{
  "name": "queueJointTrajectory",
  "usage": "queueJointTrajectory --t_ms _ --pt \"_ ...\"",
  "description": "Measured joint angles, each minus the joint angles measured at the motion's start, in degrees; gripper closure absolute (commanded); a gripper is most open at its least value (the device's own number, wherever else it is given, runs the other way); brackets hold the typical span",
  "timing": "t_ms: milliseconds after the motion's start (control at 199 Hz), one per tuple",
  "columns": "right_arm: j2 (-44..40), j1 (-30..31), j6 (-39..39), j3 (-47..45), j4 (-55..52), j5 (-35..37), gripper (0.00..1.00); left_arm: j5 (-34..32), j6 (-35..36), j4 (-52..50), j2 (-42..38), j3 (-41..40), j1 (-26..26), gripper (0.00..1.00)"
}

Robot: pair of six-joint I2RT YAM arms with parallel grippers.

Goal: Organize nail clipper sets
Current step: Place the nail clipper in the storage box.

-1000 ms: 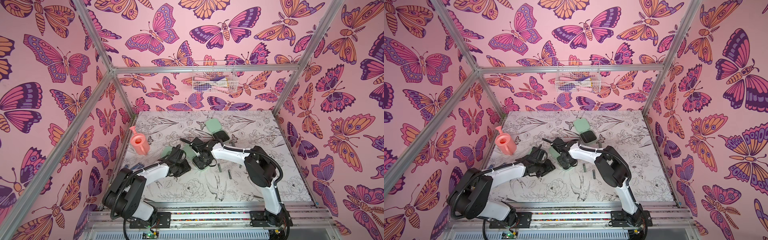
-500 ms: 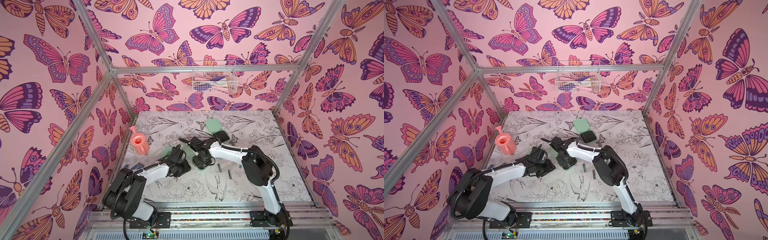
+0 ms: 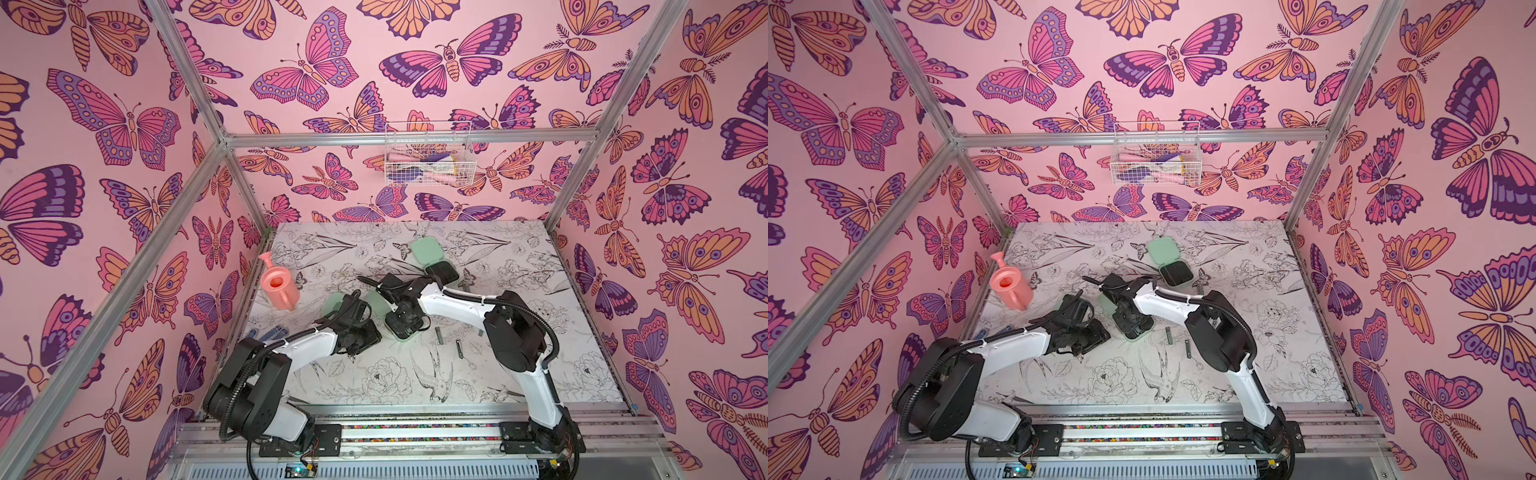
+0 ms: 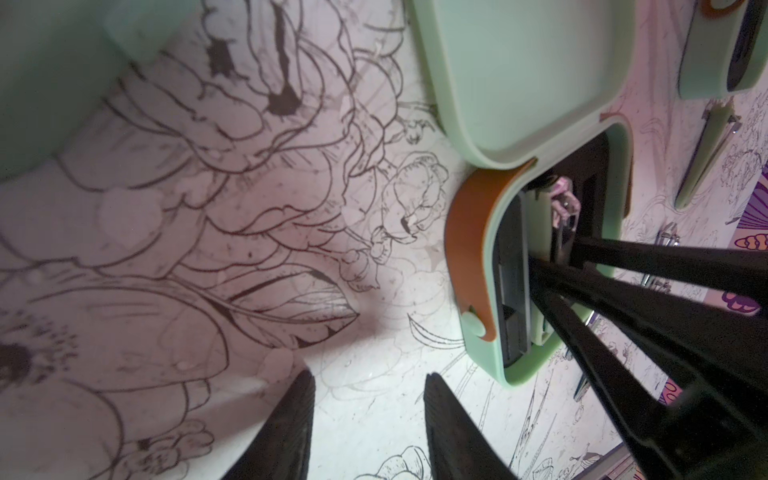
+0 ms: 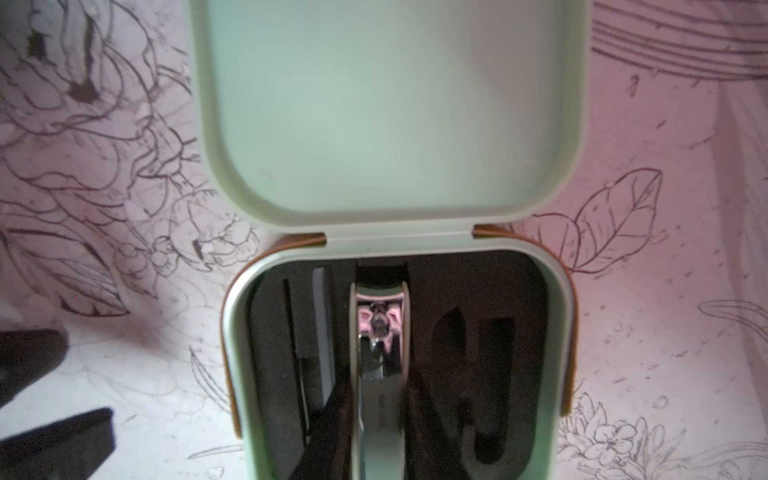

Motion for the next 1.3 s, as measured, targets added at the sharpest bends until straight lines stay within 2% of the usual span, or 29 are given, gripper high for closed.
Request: queueJointTrajectory --t_ms 477,1301 --pt "-0.8 0.0 0.6 -1.9 2.3 0.4 0.9 0.2 0.0 0.0 0.1 0.0 0.1 0.54" --pt "1.4 0.0 -1.3 0.9 -0.7 1.2 0.91 1.3 0.4 0.2 1.1 0.7 0.4 0.54"
